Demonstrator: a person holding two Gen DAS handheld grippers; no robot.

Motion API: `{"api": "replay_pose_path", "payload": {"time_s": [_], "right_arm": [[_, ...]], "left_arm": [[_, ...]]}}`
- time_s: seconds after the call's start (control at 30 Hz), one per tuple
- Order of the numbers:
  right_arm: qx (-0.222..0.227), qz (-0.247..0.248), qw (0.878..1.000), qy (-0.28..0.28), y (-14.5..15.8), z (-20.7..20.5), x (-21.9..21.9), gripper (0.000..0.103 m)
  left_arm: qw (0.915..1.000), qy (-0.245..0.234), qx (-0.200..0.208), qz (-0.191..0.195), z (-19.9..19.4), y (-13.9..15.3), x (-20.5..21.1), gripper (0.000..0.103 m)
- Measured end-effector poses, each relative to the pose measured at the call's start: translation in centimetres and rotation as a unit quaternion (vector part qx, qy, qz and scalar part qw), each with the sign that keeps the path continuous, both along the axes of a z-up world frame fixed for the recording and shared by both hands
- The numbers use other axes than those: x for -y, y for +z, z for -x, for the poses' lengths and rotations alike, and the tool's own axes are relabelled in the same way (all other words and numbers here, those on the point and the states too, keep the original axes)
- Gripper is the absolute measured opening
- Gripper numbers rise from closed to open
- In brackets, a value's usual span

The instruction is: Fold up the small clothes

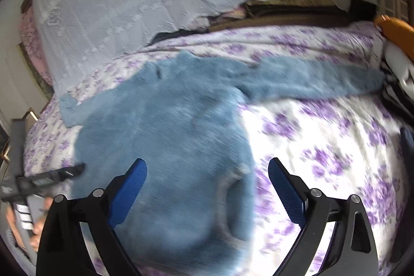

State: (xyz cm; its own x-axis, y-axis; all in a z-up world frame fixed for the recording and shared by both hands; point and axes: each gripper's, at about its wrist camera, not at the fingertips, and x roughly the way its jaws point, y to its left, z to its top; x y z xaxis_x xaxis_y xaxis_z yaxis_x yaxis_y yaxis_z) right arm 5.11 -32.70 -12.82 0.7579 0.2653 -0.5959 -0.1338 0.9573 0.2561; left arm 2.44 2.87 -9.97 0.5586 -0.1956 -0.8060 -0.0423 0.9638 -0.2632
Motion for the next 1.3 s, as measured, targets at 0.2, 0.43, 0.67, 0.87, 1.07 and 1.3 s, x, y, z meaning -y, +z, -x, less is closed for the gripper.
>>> {"api": "replay_pose_path", "payload": {"time_s": [0.2, 0.43, 0.67, 0.87, 1.07, 1.3], "right_arm": [[-0.026, -0.047, 0.998, -0.014, -2.7, 0.3, 3.7, 0.095], [-0.046, -0.072, 0.992, 0.089, -3.3, -0.4, 0.5, 0.079], [-0.069, -0.102, 0.988, 0.095, 0.1, -7.5, 0.0, 0.076], [-0.079, -0.094, 0.988, 0.092, -3.3, -8.8, 1.1, 0.075], [-0.082, -0.078, 0.988, 0.103, -2.5, -7.0, 0.4, 0.084], [-0.09, -0.1, 0.984, 0.119, -2.7, -3.3, 1.8, 0.087]], "left_arm": [[0.9984, -0.05, -0.017, -0.02, -2.5, -0.8, 2.4, 0.099], [0.9968, -0.046, -0.016, -0.063, -5.2, 2.6, 4.3, 0.056], [0.9966, -0.05, -0.034, -0.056, -10.6, 6.5, 6.1, 0.099], [0.9934, -0.026, -0.054, -0.098, -13.9, 0.4, 5.9, 0.098], [0.9935, -0.077, 0.002, -0.084, -7.5, 1.6, 4.0, 0.098], [0.9927, -0.108, -0.04, 0.034, -1.4, -1.5, -0.8, 0.098]]}}
